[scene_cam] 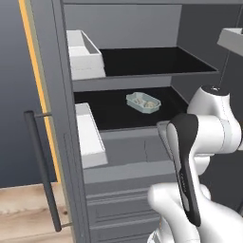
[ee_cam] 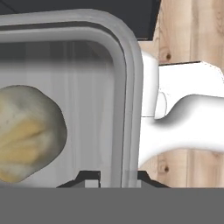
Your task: Place two dumplings into each of the tupperware containers and then place the containers in the fridge.
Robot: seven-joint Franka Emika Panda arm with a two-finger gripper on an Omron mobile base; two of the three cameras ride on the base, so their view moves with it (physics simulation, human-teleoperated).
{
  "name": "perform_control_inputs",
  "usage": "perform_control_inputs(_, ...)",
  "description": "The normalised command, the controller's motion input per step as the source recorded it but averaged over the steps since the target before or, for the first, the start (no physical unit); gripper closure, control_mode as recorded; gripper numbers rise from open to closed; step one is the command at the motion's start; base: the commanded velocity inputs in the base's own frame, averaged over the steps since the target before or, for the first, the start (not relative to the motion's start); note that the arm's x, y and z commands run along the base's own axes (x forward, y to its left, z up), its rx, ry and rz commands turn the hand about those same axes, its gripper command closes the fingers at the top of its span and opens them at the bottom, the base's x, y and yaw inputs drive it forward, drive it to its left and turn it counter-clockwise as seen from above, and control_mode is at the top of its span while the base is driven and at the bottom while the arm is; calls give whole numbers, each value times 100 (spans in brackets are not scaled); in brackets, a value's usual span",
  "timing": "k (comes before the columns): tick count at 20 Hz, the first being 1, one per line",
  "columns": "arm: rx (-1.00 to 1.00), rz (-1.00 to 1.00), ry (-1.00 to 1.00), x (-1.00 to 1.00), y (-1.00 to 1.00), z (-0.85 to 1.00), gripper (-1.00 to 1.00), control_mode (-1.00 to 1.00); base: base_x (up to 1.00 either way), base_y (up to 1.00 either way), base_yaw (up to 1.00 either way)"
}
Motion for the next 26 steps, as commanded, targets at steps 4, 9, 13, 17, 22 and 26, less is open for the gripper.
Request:
perform_control_inputs(4, 0, 0, 0, 0, 0, 0, 100, 100, 34, 1, -9)
perform_control_inputs(9, 0, 0, 0, 0, 0, 0, 100, 100, 60, 7, 0)
perform_control_inputs(13, 0, 0, 0, 0, 0, 0, 100, 100, 23, 0, -3)
perform_control_inputs(17, 0, 0, 0, 0, 0, 0, 100, 100, 15, 9, -12)
perform_control_inputs(22, 0, 0, 0, 0, 0, 0, 100, 100, 5, 0, 0)
perform_control_inputs(26, 0, 1, -16, -28, 0, 31, 100, -100, 0, 0, 0)
